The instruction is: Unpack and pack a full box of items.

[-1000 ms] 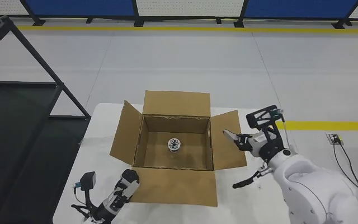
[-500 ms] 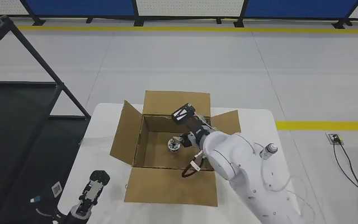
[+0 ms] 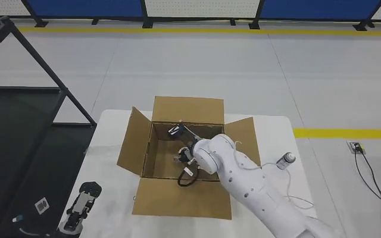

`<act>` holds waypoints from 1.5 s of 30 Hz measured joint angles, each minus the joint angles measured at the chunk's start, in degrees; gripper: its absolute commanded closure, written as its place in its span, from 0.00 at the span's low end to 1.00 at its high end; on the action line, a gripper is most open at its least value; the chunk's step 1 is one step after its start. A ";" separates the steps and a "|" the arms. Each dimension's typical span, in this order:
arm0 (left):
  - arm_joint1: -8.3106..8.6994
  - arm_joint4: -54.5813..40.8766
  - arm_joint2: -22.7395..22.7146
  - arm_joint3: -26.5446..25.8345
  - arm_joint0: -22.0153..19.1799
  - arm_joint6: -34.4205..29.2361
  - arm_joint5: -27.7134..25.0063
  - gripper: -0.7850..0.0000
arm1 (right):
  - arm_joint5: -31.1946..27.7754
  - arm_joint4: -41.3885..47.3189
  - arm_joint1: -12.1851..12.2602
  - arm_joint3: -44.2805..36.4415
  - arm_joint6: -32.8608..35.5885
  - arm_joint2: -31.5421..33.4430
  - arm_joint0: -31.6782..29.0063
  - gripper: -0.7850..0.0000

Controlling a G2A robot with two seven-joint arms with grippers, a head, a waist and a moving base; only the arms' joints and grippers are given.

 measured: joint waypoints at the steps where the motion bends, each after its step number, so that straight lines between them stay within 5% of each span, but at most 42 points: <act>1: -0.01 0.04 0.13 -0.03 -0.20 -0.23 0.13 0.00 | 0.14 0.03 -0.28 0.74 -0.30 -0.32 0.14 0.00; 19: -0.36 -0.05 -0.29 0.16 -0.20 -0.82 -0.11 0.00 | 3.87 0.53 -6.40 15.70 -7.00 -4.59 3.14 0.00; 22: -0.44 -0.07 -0.40 0.09 0.00 -0.71 -0.09 0.00 | 3.66 1.33 -7.20 18.25 -7.90 -4.45 3.76 0.12; 24: -0.49 -0.03 -0.45 0.06 0.09 -0.70 -0.10 0.00 | 3.27 1.81 -7.72 19.91 -8.30 -4.36 4.22 0.42; 29: -0.59 0.05 -0.53 0.15 0.18 -0.94 -0.08 0.00 | 1.38 3.49 -8.72 22.78 -8.94 -3.75 5.12 0.75; 31: -0.61 0.04 -0.52 0.22 0.16 -1.09 0.01 0.00 | 1.19 3.58 -8.96 23.44 -9.29 -3.56 5.41 0.97; 39: -0.70 0.14 -0.30 0.16 -0.40 -2.03 0.63 0.00 | -0.54 4.39 -8.97 22.26 -9.73 -1.43 6.02 1.00; 45: -0.73 0.24 0.47 0.29 -1.45 -3.30 1.38 0.00 | -1.43 1.78 -6.16 11.83 -5.99 2.98 4.22 1.00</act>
